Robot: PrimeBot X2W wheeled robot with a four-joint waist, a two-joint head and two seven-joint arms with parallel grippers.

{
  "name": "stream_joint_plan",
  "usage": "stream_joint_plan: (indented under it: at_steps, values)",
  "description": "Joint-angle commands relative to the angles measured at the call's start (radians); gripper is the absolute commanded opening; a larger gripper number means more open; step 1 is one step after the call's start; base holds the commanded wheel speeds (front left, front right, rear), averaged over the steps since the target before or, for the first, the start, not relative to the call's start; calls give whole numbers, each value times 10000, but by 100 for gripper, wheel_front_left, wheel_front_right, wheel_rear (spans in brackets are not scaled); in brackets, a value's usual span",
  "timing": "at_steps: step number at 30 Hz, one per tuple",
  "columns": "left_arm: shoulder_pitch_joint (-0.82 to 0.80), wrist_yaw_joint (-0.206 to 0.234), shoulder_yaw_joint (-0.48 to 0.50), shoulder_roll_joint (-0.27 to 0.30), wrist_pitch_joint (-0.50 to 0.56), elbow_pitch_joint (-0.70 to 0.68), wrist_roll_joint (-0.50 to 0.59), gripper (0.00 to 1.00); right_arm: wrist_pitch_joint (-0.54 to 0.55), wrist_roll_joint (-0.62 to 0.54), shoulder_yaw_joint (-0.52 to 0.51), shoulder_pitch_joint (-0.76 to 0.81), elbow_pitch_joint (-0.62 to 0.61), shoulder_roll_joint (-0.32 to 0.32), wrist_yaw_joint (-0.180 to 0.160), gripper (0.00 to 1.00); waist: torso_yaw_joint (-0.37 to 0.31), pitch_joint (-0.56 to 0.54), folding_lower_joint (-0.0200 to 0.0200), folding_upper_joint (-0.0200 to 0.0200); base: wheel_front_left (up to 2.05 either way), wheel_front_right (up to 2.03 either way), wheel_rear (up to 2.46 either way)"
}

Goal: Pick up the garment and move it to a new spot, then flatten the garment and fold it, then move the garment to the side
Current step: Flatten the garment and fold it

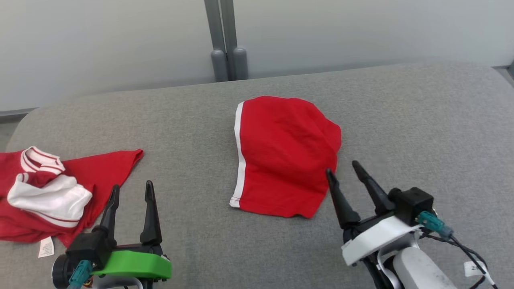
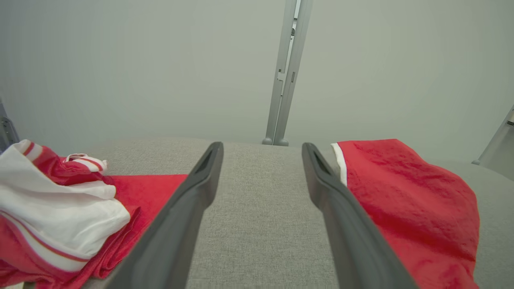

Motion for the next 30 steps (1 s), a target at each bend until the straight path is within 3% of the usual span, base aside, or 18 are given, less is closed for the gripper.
stream_joint_plan:
  at_steps: [1,8,18,25,30]
  values:
    - [-40,-30,17,-35,-33,36,75,100,-28,112,346,-263,248,-24,4,100,639,14,0,-1,0,0,0]
    - [-185,-148,-158,-115,-22,158,62,100,627,711,2116,-1564,2380,159,4,100,1617,40,0,-1,0,0,0]
    - [-381,-170,-308,-190,-22,277,-54,100,1941,1694,2473,-2945,5392,557,4,100,2663,291,0,-1,0,0,0]
    - [-525,-187,-469,-213,-22,283,-138,100,2059,2509,3221,-3570,6308,560,4,100,3117,527,0,-1,0,0,0]
    - [-601,-171,-474,-219,-22,322,-178,100,1819,2441,3472,-4052,7254,559,4,100,3296,640,0,-1,0,0,0]
